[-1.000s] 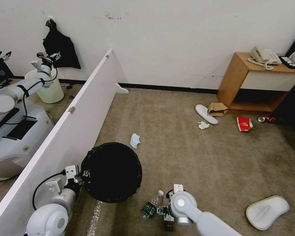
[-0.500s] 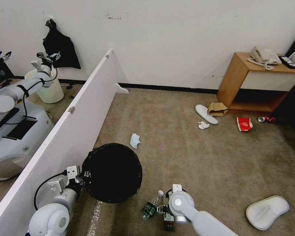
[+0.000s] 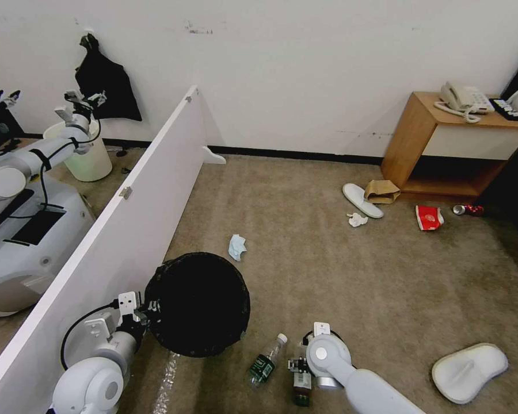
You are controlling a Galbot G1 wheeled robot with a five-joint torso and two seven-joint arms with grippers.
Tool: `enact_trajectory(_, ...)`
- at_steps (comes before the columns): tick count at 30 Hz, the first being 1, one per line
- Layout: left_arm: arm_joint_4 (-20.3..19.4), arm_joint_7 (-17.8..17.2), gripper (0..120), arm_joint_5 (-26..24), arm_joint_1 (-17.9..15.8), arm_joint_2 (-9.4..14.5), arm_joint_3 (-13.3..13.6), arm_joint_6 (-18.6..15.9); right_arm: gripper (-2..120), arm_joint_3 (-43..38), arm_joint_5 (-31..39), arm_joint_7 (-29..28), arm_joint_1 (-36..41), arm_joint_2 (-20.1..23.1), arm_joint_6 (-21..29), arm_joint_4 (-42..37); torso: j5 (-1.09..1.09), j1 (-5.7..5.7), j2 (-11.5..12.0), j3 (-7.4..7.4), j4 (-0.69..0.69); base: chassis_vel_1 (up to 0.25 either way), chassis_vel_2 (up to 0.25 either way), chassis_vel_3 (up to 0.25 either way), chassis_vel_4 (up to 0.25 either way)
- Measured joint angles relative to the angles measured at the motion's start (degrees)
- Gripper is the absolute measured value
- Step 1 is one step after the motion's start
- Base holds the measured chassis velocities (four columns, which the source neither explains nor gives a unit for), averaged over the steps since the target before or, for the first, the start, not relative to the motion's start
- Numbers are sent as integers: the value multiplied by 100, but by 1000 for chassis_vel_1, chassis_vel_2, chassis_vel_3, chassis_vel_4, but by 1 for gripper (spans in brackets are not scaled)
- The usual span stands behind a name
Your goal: Pick up the trash bin, then pick up the garbage from the floor and place it into the trash bin.
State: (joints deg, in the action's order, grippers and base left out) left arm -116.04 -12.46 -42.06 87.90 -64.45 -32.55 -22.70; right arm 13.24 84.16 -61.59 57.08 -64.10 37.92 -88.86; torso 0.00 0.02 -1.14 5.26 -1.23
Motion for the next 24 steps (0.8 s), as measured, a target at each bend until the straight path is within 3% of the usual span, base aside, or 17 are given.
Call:
enact_trajectory(16, -48, 23, 2, 45, 90, -5, -40, 76, 98, 119, -70, 20, -25, -69, -10, 23, 0, 0, 0, 0, 1, 0, 0, 0, 0)
enact_trajectory(24, -66, 31, 2, 67, 94, 3, -31, 87, 64, 161, -81, 26, -23, -16, 1, -26, 0, 0, 0, 0, 0, 0, 0, 0, 0)
